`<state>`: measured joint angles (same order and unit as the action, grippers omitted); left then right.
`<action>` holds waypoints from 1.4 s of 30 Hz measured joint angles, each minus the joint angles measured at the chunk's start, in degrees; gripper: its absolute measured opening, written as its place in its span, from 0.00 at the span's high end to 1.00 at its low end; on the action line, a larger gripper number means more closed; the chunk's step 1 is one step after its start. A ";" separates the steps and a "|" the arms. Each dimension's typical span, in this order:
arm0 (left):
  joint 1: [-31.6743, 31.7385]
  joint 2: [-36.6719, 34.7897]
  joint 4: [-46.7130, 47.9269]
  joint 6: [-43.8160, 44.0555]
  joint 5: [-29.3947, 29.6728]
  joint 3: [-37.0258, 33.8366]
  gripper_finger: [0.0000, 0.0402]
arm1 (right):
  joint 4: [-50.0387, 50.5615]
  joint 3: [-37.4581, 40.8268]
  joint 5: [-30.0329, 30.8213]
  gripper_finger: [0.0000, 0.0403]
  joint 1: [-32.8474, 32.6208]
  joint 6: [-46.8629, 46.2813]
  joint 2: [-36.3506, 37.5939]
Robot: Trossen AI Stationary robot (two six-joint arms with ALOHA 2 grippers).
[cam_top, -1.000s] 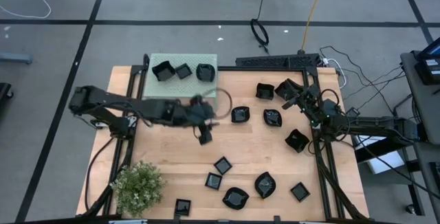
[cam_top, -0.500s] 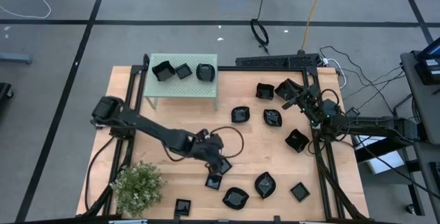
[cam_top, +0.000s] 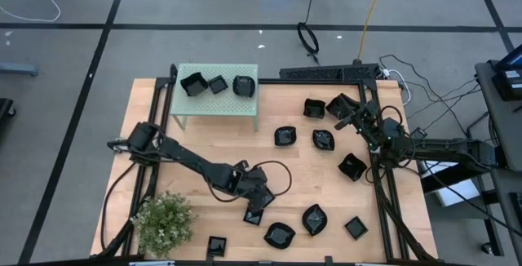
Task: Pick & Place Mini shaped plates
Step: Stack the square plate on top of the square plate on the shelf
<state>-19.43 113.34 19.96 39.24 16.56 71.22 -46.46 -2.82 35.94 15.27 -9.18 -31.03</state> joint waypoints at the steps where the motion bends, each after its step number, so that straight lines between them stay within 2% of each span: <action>1: -0.20 0.26 -0.17 0.04 0.00 0.00 0.57 | 0.01 0.01 0.00 0.87 -0.02 0.01 -0.01; 9: -1.11 0.83 -0.28 0.07 -0.02 0.00 0.57 | 0.00 -0.01 0.00 0.87 -0.01 0.01 -0.01; 12: -1.21 0.83 -0.21 -0.24 -0.02 0.00 0.61 | 0.01 0.01 0.00 0.87 -0.02 0.00 -0.02; 15: -1.23 0.83 -0.12 -0.50 -0.04 0.00 0.70 | 0.02 0.01 0.00 0.87 -0.02 -0.01 0.00; 21: -1.00 0.73 -0.44 -0.32 -1.35 0.02 0.97 | 0.00 0.01 0.00 0.87 -0.02 0.01 -0.01; 24: -0.84 0.43 -1.07 0.32 -3.11 0.04 0.97 | 0.00 0.01 0.00 0.87 0.00 0.01 -0.02; 29: -0.72 -3.67 -1.55 -0.62 -2.56 0.02 0.99 | 0.01 0.01 0.00 0.87 -0.01 -0.01 -0.01; 42: 4.04 -23.23 -3.65 -19.84 12.75 0.02 0.98 | 0.01 0.01 0.00 0.87 -0.01 0.01 0.00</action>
<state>-15.40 90.11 16.30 19.40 29.31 71.24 -46.45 -2.81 35.94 15.26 -9.17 -31.03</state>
